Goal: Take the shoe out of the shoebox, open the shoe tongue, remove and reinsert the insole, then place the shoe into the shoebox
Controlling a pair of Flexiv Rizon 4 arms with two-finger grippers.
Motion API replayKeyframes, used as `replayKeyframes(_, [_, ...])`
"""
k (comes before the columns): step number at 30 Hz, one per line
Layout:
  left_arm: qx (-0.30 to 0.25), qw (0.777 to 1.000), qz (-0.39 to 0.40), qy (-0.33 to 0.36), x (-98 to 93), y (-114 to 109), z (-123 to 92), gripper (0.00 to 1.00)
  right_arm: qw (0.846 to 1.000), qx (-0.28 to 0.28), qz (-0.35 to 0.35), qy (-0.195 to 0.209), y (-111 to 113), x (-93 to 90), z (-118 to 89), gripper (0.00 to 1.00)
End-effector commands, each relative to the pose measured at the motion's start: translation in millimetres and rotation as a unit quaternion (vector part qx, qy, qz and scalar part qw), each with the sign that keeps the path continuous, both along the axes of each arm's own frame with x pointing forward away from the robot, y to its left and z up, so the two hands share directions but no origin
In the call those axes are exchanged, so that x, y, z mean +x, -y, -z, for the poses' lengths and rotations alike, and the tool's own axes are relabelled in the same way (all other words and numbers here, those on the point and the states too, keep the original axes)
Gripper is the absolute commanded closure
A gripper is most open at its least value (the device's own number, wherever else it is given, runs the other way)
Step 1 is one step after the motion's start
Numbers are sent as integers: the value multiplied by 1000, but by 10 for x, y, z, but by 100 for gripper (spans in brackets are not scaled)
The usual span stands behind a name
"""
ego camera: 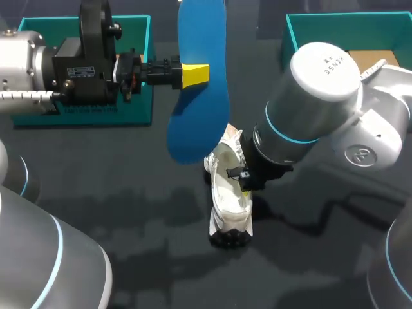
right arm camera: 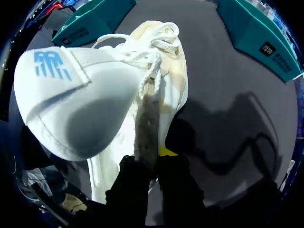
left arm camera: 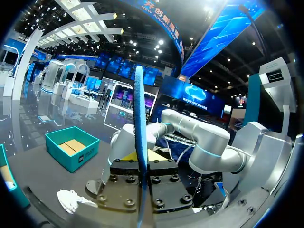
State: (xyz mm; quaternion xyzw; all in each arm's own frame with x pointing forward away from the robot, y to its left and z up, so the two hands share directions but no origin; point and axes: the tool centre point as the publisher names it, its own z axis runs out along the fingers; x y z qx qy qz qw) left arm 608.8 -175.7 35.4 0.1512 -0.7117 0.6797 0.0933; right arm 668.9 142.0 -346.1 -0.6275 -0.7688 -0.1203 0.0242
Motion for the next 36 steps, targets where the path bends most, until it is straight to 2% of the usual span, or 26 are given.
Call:
replayKeyframes(1, [0,1000,-1,0,-10,-1,6,100,1000,7,-2,-4,3,-7,71,100])
replayKeyframes(18, [0,1000,-1,0,-10,-1,6,100,997,2,-20,-73,16,-74,142,100])
replayKeyframes(28, [0,1000,-1,0,-10,-1,6,100,996,22,-29,-81,4,-122,309,100])
replayKeyframes(36, [0,1000,-1,0,-10,-1,6,100,996,26,-31,-83,-1,-137,337,100])
